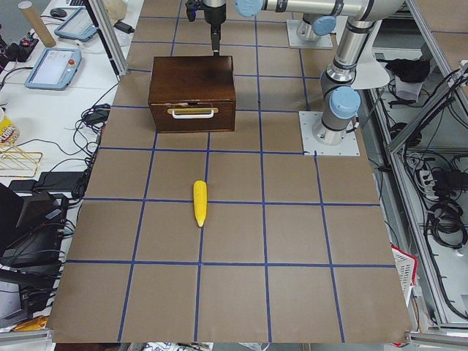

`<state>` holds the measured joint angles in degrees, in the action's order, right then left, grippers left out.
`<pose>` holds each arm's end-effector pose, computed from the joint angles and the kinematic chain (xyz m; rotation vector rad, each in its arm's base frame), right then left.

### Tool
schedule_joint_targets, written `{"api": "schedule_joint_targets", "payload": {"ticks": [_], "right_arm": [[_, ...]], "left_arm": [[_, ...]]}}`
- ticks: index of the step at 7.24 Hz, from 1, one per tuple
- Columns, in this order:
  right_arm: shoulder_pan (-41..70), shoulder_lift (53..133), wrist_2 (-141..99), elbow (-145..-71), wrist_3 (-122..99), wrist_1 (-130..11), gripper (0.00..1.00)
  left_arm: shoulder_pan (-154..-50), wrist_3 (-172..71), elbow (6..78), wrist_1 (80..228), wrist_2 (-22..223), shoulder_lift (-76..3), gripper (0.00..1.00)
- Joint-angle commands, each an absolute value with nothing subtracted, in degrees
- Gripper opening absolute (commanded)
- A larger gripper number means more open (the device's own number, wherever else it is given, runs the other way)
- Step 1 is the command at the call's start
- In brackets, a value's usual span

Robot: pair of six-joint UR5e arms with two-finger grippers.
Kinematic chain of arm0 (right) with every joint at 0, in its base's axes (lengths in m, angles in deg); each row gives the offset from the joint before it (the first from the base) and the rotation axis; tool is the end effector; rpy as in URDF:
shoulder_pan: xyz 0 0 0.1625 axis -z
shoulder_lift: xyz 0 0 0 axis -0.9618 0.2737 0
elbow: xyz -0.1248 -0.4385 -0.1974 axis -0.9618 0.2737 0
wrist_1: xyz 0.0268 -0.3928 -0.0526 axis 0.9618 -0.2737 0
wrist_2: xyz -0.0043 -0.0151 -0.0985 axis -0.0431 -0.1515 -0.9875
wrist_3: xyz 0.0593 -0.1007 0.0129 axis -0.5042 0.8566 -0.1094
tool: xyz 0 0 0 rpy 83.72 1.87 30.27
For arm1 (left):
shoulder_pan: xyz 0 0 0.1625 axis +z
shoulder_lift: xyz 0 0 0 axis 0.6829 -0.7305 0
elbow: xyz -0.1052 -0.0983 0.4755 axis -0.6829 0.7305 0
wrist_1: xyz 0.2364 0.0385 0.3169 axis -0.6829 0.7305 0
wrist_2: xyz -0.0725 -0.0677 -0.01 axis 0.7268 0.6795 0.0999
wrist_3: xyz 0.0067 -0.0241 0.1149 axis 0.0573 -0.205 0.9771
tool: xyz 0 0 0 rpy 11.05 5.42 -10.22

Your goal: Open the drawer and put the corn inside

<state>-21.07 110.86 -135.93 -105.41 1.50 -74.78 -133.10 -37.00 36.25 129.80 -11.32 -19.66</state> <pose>0.1734 -0.4804 0.5229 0.0552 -3.1066 -0.0152 -0.1326 -0.4981 0.5540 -0.0365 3.1338 -0.0010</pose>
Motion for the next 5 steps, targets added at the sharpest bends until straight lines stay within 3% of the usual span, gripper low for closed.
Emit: {"api": "schedule_joint_targets", "payload": {"ticks": [1,5], "right_arm": [[-21.1,110.9,-135.9,-105.4,1.5,-74.8,1.00],[-21.1,110.9,-135.9,-105.4,1.5,-74.8,1.00]], "left_arm": [[-131.7,-36.2,36.2,129.8,-11.2,-19.5,1.00],[-130.5,-31.0,35.0,129.8,-11.2,-20.1,1.00]]}}
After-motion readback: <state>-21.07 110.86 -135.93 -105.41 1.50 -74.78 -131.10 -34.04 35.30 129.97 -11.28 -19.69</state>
